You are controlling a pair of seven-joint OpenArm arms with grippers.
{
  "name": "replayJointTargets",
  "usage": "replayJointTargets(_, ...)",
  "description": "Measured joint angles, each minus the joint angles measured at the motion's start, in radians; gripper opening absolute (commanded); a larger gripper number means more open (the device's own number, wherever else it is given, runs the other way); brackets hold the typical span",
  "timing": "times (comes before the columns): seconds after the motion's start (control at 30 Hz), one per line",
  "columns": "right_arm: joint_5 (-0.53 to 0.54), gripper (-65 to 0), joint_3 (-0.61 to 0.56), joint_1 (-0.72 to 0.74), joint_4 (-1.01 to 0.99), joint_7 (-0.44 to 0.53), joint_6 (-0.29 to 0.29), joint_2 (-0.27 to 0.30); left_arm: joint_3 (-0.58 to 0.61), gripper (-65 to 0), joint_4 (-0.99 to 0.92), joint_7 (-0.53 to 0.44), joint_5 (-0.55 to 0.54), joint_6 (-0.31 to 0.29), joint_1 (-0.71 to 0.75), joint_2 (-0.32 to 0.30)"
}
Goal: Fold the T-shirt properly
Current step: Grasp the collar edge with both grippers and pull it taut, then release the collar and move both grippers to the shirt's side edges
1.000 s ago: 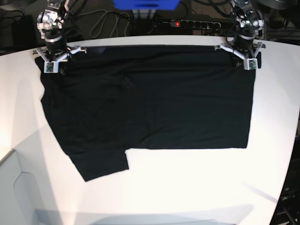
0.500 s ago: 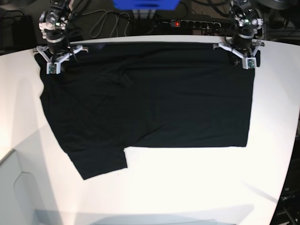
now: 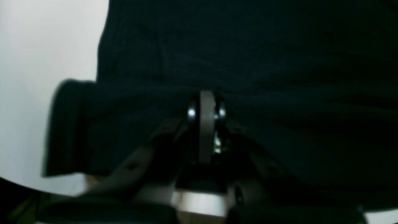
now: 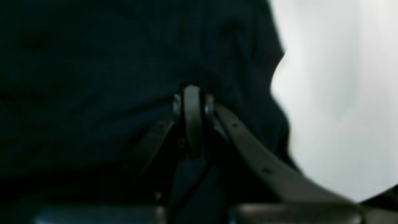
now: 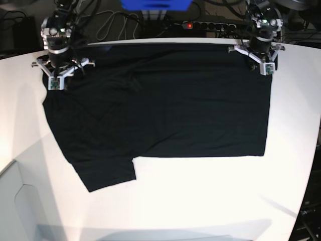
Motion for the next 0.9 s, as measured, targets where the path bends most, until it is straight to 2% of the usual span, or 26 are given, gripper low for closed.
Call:
replayJointTargets(0.17, 0.000, -65.0, -0.002, 0.048, 0.037, 0.000, 0.000, -0.010, 0.000, -63.7, 0.125, -0.019, -0.007, -0.001, -0.016, 0.013)
replayJointTargets(0.33, 0.000, -65.0, -0.001, 0.105, 0.043, -0.003, 0.000, -0.014, -0.010, -63.7, 0.128, -0.003, 0.001, -0.002, -0.055, 0.017)
replayJointTargets(0.5, 0.000, -65.0, -0.003, 0.185, 0.043, -0.006, -0.001, -0.014, -0.071, -63.3, 0.145, -0.011, -0.003, -0.002, -0.127, 0.022)
replayJointTargets(0.57, -0.001, -65.0, -0.005, 0.226, 0.043, -0.080, 0.000, -0.012, -0.094, -63.3, 0.148, -0.007, -0.005, -0.002, -0.150, 0.021)
replayJointTargets(0.67, 0.004, -60.4, -0.017, 0.320, 0.033, -0.212, 0.024, 0.004, -0.130, -63.2, 0.147, 0.097, -0.041, -0.003, -0.192, 0.016)
replayJointTargets(0.8, 0.002, -56.3, -0.013, 0.499, -0.050, -0.370, 0.126, 0.026, -0.244, -63.1, 0.135, 0.311, -0.209, -0.013, -0.267, -0.030)
replayJointTargets(0.9, 0.009, -53.5, -0.014, 0.611, -0.189, -0.441, 0.216, 0.083, -0.300, -63.1, 0.094, 0.452, -0.312, -0.010, -0.300, -0.078)
